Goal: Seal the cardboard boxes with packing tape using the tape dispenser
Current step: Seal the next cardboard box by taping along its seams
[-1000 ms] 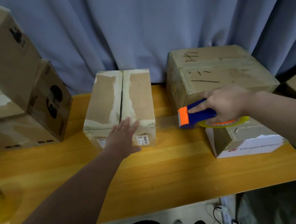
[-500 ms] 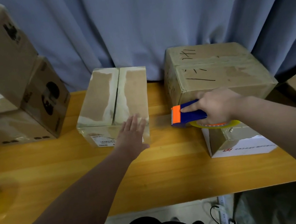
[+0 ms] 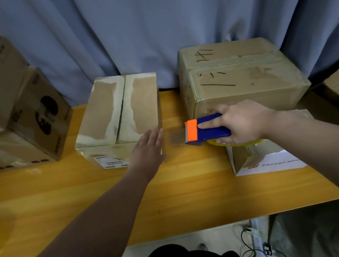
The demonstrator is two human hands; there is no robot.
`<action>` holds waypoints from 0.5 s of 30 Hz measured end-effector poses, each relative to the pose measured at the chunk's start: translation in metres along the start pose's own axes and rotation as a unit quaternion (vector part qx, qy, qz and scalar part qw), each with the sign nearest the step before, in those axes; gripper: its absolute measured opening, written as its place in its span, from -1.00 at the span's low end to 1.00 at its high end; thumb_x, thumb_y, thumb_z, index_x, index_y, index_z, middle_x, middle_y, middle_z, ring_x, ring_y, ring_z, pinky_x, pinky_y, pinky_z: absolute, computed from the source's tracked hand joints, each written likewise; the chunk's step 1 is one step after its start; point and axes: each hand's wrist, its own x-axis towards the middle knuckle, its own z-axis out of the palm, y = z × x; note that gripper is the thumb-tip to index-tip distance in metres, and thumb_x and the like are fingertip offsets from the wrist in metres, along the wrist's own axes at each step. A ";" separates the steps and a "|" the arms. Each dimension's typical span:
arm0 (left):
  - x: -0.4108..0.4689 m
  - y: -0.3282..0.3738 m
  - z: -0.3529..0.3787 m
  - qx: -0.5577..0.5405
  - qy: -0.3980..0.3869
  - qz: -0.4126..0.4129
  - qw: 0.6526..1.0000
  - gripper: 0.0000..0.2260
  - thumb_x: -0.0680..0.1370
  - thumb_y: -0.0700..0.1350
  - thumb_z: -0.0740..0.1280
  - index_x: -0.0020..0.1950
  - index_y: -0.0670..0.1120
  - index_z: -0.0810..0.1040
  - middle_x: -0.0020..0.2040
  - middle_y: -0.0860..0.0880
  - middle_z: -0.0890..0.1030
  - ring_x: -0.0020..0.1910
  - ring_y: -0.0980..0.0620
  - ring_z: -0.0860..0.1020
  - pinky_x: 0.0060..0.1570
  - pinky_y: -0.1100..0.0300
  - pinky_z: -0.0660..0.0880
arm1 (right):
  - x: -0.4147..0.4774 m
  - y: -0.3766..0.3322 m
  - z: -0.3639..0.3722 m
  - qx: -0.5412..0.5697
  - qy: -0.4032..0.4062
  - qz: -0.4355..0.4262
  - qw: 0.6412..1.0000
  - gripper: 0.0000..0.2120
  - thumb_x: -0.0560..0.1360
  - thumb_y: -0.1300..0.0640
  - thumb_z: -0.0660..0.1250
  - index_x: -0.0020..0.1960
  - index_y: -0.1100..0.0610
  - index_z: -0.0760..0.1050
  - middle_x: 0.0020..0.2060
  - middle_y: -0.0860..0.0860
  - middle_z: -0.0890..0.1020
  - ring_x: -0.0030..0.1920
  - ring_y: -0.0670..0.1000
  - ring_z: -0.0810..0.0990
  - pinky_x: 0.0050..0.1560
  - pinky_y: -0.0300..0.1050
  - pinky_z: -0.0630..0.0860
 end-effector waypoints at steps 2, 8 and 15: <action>0.001 0.000 0.004 0.007 0.011 -0.003 1.000 -0.39 0.65 0.06 0.09 0.56 -0.10 -0.17 0.58 -0.05 -0.09 0.55 -0.04 -0.04 0.44 0.11 0.12 | -0.008 0.004 0.001 0.005 0.013 -0.012 1.000 -0.41 0.56 -0.26 0.11 0.52 -0.29 -0.04 0.27 0.01 0.33 0.09 0.03 0.51 -0.09 -0.14 0.46; 0.001 -0.002 0.003 0.010 0.015 -0.002 1.000 -0.45 0.67 0.03 0.02 0.56 -0.08 -0.17 0.58 -0.03 -0.12 0.55 0.01 -0.07 0.38 0.12 0.24 | -0.012 0.010 0.001 0.008 -0.007 -0.039 0.999 -0.37 0.56 -0.27 0.09 0.52 -0.27 -0.15 0.28 0.02 0.29 0.09 0.00 0.49 -0.05 -0.15 0.50; 0.011 -0.011 0.010 0.032 0.006 0.006 0.999 -0.49 0.68 -0.14 0.08 0.57 -0.03 -0.08 0.58 0.00 -0.05 0.54 0.05 0.02 0.22 0.11 0.44 | 0.009 -0.001 -0.005 -0.025 -0.079 -0.017 0.996 -0.38 0.56 -0.24 0.16 0.52 -0.27 -0.05 0.22 0.02 0.35 -0.01 0.01 0.49 -0.21 -0.14 0.46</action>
